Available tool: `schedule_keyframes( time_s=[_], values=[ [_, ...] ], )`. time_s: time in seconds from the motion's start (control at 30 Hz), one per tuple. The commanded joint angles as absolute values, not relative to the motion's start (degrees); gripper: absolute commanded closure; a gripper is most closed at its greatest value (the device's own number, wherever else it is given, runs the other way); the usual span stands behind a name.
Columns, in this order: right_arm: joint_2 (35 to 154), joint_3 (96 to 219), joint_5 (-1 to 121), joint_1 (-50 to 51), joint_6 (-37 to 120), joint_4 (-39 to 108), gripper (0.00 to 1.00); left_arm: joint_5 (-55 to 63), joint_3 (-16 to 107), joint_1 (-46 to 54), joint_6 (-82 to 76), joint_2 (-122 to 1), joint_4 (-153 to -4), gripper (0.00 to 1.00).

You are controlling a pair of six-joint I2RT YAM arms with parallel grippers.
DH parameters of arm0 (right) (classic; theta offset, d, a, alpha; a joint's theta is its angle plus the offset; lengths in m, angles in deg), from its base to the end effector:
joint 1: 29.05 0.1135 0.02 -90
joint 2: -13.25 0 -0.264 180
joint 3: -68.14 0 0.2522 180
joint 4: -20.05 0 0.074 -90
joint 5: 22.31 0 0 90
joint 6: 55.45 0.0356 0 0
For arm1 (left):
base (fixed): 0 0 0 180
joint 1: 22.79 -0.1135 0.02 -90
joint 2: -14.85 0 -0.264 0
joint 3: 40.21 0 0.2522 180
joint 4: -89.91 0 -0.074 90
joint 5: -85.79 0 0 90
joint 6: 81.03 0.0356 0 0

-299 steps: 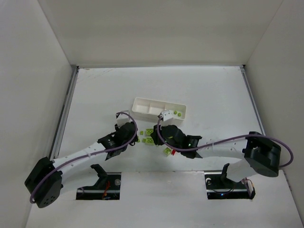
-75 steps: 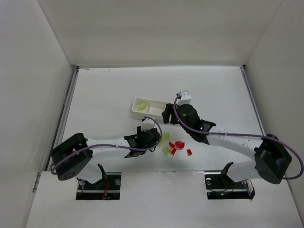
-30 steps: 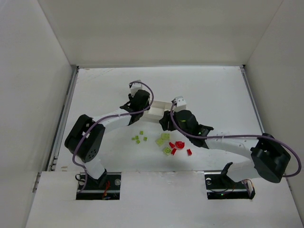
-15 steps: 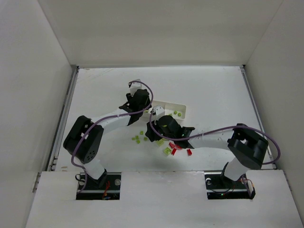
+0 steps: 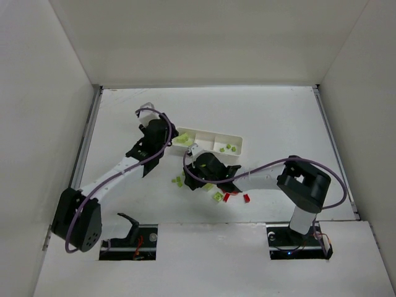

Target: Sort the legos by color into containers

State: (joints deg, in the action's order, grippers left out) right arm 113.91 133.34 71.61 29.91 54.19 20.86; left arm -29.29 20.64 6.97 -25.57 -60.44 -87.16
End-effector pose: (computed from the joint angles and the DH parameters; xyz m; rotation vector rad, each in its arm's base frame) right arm 0.1890 0.3094 0.1618 -0.7326 2.1686 0.6737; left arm 0.2667 -0.1351 0.2742 -0.3766 1.8225 -0.3724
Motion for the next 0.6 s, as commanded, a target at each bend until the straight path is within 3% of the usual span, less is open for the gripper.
schedule_keyframes(
  time_s=[0.0, 0.27, 0.47, 0.57],
  values=[
    [115.28, 137.00, 69.89, 30.67, 53.44, 20.88, 0.44, -29.35, 16.27, 5.64, -29.52, -54.34, -85.30, 0.48],
    [118.10, 139.73, 72.17, 30.85, 53.18, 25.01, 0.51, -28.91, 4.41, 6.17, -31.19, -41.60, -76.26, 0.57],
    [120.03, 141.48, 73.75, 31.20, 52.83, 27.38, 0.52, -26.45, -2.45, 8.01, -33.74, -33.24, -66.86, 0.58],
    [121.09, 142.89, 75.94, 31.81, 52.22, 29.41, 0.61, -25.83, -4.82, 9.76, -35.14, -30.60, -64.21, 0.58]
  ],
)
